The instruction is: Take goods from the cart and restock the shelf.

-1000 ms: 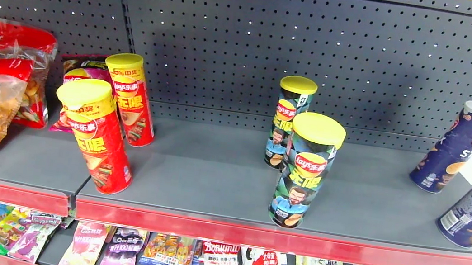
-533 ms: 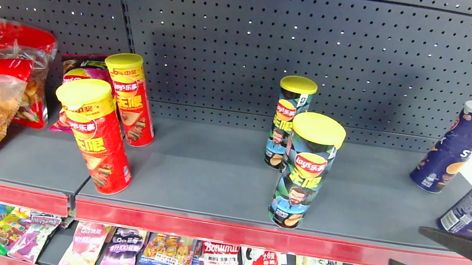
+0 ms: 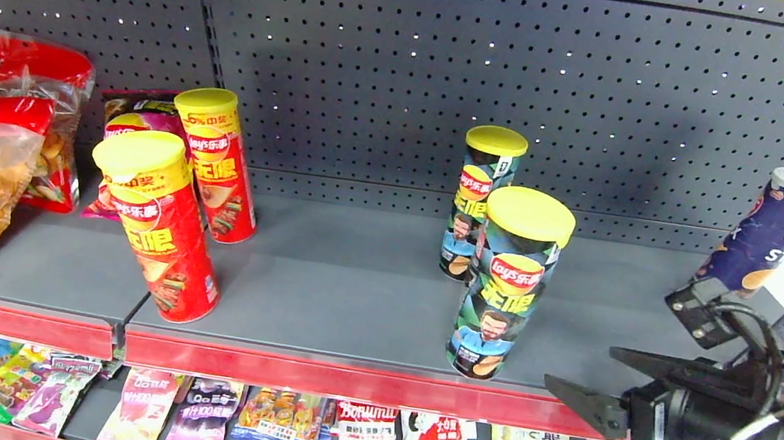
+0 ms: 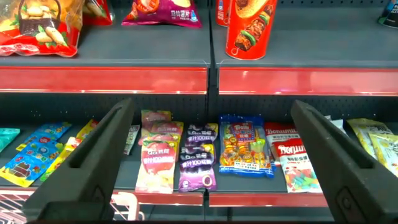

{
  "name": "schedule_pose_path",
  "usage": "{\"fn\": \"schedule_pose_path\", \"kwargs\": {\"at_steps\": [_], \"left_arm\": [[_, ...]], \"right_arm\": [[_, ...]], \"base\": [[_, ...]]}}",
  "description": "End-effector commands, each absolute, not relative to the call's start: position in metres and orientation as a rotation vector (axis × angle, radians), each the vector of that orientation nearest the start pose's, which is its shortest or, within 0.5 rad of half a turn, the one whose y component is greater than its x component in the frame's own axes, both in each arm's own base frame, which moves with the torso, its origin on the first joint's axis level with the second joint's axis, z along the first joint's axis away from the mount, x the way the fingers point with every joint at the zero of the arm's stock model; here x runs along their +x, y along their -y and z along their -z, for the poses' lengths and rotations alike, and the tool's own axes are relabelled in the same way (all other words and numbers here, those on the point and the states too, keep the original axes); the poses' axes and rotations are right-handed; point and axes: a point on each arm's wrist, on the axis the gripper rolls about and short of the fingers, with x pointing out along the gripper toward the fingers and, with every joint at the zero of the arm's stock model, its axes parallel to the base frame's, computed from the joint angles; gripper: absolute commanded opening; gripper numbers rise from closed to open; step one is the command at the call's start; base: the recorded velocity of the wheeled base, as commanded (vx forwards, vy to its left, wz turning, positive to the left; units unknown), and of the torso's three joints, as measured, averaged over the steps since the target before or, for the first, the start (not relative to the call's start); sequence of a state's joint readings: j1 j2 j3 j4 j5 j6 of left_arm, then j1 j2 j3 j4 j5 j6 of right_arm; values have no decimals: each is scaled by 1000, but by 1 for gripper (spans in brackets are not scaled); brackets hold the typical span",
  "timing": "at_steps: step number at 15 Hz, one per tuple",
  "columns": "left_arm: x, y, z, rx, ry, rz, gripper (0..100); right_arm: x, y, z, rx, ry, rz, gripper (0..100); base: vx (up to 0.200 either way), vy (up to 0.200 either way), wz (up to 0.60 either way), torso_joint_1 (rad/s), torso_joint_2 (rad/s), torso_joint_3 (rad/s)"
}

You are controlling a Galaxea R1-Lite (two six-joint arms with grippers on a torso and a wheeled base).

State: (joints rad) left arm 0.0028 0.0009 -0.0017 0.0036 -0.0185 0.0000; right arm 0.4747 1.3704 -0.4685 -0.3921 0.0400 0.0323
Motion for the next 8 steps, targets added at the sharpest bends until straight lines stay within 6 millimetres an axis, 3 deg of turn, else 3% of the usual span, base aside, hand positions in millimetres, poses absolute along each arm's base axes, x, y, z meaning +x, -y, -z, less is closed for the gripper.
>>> {"fn": "schedule_pose_path", "kwargs": {"at_steps": [1,8], "left_arm": [[-23,0,-76,0,-2,15,100],[-23,0,-76,0,-2,17,100]], "right_arm": [[196,-103,-139,-113,-564,-463,100],[225,-107,-134,-194,-566,-377,100]], "base": [[0,0,0,0,0,0],[0,0,0,0,0,0]]}}
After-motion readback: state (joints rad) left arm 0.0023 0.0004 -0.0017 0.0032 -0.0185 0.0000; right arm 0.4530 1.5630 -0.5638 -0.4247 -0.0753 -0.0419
